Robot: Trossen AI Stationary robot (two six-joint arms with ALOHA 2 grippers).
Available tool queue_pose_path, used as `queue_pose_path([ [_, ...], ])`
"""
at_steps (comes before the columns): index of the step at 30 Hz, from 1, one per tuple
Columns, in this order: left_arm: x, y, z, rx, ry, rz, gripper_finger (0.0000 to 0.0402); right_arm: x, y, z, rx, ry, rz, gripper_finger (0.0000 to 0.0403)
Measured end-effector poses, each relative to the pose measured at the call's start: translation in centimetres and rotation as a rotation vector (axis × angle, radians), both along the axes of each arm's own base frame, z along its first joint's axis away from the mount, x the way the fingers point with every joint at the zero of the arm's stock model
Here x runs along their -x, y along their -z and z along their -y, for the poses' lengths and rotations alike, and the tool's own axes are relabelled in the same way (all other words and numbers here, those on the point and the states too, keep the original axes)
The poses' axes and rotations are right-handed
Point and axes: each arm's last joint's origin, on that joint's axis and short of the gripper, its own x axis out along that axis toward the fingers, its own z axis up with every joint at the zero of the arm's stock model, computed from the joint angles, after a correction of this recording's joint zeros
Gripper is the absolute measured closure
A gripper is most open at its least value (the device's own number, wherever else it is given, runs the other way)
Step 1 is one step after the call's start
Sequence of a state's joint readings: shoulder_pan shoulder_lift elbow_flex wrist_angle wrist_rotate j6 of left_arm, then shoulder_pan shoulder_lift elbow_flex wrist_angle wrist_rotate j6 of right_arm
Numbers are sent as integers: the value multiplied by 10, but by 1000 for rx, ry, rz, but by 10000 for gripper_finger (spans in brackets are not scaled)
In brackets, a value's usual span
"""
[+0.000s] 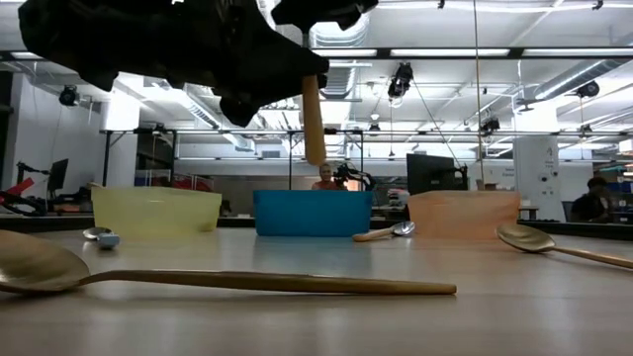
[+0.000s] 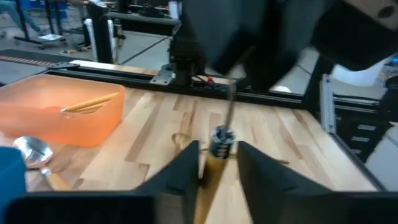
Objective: Sort silverware by color (type)
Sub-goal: Put the yellow spoon into the orange bin
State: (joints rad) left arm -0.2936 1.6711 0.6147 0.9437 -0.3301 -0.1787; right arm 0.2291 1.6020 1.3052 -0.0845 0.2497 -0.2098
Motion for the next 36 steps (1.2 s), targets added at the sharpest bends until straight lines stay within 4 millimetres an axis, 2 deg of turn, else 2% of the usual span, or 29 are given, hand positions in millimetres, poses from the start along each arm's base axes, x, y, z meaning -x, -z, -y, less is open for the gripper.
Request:
queue_pose_path([
  [3, 0, 1, -1, -10, -33, -5, 377, 0, 1, 0, -1, 7, -3, 390],
  [4, 0, 1, -1, -10, -51, -4, 382, 0, 1, 1, -6, 5, -4, 390],
  [12, 2, 0, 2, -53, -124, -2, 382, -1, 0, 1, -9, 19, 4, 385],
  [20, 1, -4, 1, -60, -145, 13, 382, -3, -5, 5, -31, 38, 24, 315],
  [27, 5, -19, -14, -160, -171, 19, 382, -6, -40, 12, -21, 108, 134, 237],
  [33, 13, -38, -48, -273, -237, -46, 382, -11, -77, 34, 37, 201, 236, 194],
  [36, 18, -45, -67, -282, -234, -74, 382, -12, -88, 46, 35, 236, 267, 186],
])
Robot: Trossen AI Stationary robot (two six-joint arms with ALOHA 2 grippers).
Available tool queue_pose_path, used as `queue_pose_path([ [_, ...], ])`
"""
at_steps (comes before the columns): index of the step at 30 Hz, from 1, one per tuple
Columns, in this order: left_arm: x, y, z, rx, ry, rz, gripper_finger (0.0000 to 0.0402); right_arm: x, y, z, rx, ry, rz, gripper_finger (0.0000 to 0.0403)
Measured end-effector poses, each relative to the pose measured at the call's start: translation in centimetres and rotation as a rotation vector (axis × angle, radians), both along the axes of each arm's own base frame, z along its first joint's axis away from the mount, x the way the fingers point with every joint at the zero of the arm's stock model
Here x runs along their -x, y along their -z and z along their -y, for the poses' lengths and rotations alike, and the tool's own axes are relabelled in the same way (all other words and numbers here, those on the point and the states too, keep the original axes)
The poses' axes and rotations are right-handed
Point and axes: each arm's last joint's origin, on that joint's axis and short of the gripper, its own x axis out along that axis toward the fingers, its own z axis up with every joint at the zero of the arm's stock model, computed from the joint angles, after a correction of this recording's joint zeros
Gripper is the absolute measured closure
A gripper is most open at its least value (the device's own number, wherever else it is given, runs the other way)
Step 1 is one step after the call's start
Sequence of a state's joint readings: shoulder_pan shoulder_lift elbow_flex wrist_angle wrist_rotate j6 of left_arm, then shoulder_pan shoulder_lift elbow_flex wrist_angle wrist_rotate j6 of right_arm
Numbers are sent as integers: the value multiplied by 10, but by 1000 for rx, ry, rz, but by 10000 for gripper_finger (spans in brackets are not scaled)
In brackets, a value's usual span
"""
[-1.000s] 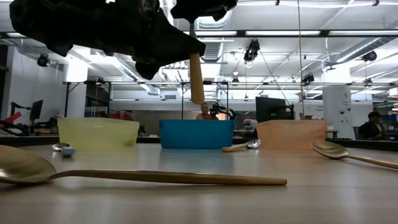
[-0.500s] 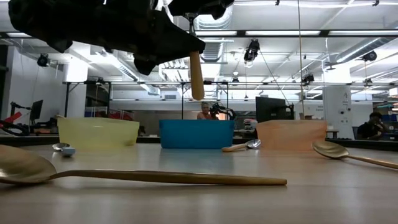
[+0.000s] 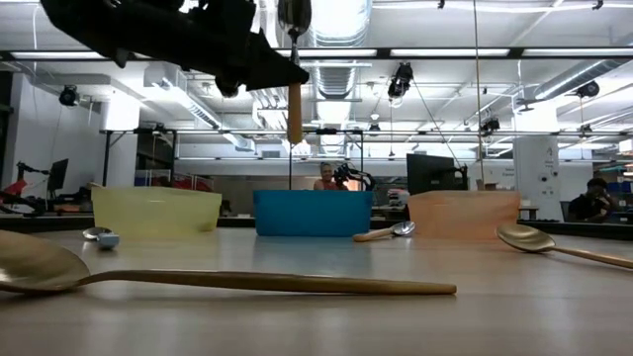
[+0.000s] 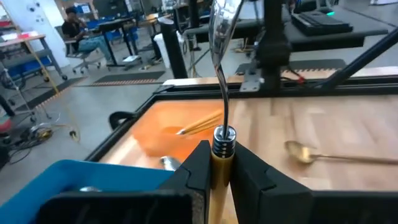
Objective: Sort silverware by color (type)
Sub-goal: Put the yellow spoon into the orange bin
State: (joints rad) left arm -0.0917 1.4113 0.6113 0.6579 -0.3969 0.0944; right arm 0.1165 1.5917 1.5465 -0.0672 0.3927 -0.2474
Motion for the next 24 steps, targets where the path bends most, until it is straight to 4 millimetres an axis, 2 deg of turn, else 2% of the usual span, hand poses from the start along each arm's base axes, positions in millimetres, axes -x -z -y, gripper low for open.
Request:
queue_pose_path([
  [3, 5, -7, -14, -1, -30, -3, 382, 0, -6, 9, -2, 24, 15, 184],
  [7, 10, -17, -24, -40, -62, 20, 382, 2, -19, 10, -47, 50, 73, 184],
  [11, 15, -26, -29, -87, -78, 34, 383, 8, -32, -2, -72, 168, 136, 184],
  [14, 18, -30, -32, -95, -93, 49, 383, 13, -32, -18, -52, 270, 137, 184],
  [19, 23, -40, -37, -102, -158, 99, 383, 18, -9, -43, -117, 412, 88, 184],
  [24, 24, -40, -37, -124, -158, 93, 383, 5, 38, -54, -152, 557, 73, 184],
])
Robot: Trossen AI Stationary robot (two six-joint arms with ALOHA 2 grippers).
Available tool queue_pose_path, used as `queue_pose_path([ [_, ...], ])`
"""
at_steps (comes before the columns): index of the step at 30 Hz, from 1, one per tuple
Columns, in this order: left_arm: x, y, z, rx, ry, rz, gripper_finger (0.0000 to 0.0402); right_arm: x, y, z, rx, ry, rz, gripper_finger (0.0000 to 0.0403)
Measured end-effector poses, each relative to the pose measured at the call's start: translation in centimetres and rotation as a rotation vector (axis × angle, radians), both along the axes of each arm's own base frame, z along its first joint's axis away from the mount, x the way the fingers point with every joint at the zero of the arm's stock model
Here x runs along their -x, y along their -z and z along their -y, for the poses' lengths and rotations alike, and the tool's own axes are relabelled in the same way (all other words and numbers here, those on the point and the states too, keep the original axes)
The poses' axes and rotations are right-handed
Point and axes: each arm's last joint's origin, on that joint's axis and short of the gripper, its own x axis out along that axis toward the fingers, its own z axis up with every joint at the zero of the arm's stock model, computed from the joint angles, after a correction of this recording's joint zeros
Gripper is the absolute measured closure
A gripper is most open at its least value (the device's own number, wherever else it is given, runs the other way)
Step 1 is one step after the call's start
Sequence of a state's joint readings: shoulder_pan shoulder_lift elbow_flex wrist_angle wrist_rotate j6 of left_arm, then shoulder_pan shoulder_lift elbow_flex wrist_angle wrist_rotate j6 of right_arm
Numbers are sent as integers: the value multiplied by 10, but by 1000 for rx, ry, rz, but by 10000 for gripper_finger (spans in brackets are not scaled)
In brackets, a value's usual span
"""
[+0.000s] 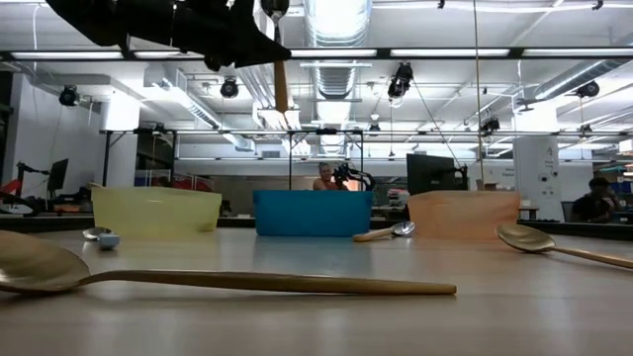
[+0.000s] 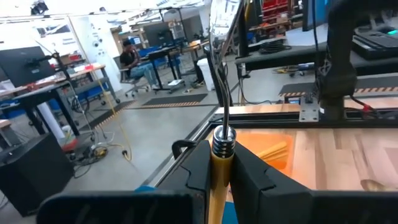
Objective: Sort silverware by color (type)
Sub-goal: Put the yellow spoon into the orange bin
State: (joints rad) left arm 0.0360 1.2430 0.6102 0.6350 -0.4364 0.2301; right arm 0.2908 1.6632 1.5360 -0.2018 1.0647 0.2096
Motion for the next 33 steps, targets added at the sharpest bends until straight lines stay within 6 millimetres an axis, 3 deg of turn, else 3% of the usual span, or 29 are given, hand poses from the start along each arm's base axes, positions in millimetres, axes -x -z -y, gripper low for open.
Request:
queue_pose_path([
  [5, -3, 4, 0, -7, 0, -15, 383, -20, 30, 14, 53, 147, -24, 184],
  [12, -4, 6, 0, -7, 8, -21, 383, -40, 20, 39, 46, 27, 58, 184],
  [22, -4, 6, 1, 17, 40, -4, 383, -47, 27, 59, 42, 68, 61, 189],
  [26, -4, 6, 1, 21, 37, -2, 383, -48, 27, 60, 47, 69, 60, 235],
  [33, -4, 5, 1, 22, 39, 9, 383, -49, 28, 59, 40, 48, 67, 375],
])
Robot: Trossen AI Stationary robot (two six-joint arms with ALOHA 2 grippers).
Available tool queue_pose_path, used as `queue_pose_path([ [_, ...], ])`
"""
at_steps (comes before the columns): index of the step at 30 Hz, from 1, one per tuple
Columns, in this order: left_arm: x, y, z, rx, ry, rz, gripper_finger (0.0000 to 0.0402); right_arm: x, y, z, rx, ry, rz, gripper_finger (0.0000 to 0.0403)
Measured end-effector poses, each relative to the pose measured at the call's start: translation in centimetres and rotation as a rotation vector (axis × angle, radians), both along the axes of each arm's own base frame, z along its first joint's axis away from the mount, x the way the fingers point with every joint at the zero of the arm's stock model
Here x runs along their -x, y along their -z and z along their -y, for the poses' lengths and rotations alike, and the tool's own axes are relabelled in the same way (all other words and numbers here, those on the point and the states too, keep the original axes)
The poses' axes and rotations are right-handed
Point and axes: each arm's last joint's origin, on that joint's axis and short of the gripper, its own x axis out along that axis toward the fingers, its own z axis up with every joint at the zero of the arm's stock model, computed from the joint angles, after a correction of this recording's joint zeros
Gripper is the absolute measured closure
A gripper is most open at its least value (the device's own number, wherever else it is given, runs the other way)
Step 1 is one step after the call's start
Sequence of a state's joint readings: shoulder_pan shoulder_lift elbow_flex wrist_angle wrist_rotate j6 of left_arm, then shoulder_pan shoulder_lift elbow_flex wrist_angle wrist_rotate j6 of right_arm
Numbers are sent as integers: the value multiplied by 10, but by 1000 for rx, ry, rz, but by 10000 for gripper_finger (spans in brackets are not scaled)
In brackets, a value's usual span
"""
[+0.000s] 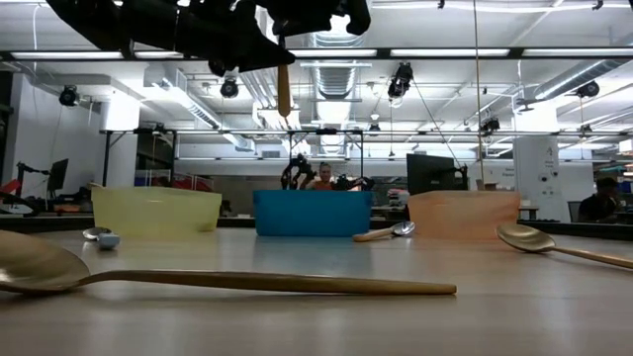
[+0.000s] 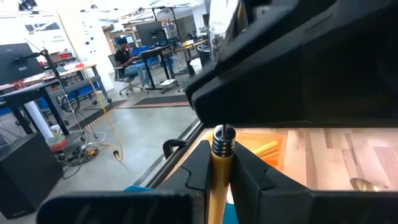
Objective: Sort silverware by color (type)
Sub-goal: Put the yellow spoon into the orange bin
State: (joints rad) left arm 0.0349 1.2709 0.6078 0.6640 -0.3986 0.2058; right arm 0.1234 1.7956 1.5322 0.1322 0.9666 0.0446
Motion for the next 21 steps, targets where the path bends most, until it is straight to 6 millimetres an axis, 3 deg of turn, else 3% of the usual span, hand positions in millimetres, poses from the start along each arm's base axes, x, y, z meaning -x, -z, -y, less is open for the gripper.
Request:
queue_pose_path([
  [7, 0, -1, 0, 12, -4, 10, 349, 0, 1, 0, 11, -6, -20, 389],
  [15, 0, -3, 0, 32, -2, 34, 304, 9, -12, 3, 24, -2, -35, 395],
  [21, 1, -2, 0, 11, 0, -1, 268, 36, -29, 16, -64, -30, -125, 395],
])
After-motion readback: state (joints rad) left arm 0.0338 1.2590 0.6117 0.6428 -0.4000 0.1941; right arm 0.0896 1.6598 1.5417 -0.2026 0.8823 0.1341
